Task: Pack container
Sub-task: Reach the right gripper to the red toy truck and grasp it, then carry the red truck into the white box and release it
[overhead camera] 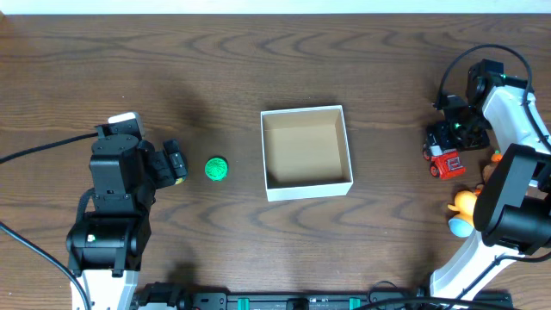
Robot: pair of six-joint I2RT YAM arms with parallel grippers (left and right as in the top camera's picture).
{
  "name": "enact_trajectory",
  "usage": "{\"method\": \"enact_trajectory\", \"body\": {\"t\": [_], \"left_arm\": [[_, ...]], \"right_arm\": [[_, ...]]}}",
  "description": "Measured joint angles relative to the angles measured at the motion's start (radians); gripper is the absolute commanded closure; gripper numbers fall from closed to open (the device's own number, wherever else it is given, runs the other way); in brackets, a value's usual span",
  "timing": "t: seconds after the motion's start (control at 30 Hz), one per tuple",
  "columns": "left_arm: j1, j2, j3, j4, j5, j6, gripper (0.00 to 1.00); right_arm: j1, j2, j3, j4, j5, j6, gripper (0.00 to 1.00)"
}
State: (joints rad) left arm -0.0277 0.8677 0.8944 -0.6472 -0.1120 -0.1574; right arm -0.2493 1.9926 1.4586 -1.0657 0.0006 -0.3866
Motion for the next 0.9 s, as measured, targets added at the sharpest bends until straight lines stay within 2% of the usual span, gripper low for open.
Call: {"method": "enact_trajectory", "body": {"t": [0.23,0.5,0.6,0.7,0.77,0.9], "left_arm": [[0.0,0.0,0.0,0.0,0.0,0.0,0.02],[0.0,0.0,0.0,0.0,0.0,0.0,0.02],[0.0,0.0,0.0,0.0,0.0,0.0,0.02],[0.0,0.0,0.0,0.0,0.0,0.0,0.02],[0.0,0.0,0.0,0.0,0.0,0.0,0.02],[0.0,0.0,0.0,0.0,0.0,0.0,0.02]], "right_arm": [[0.0,0.0,0.0,0.001,0.0,0.014,0.46],[0.0,0.0,0.009,0.005,0.007,0.026,0.61],[0.0,0.0,0.01,0.005,0.007,0.026,0.74],[0.0,0.0,0.01,0.005,0.007,0.029,0.79],[0.001,0.0,0.013,0.004,0.008,0.04,0.9],[0.014,0.0,0.046,-0.044,0.012,0.079,0.91]]}}
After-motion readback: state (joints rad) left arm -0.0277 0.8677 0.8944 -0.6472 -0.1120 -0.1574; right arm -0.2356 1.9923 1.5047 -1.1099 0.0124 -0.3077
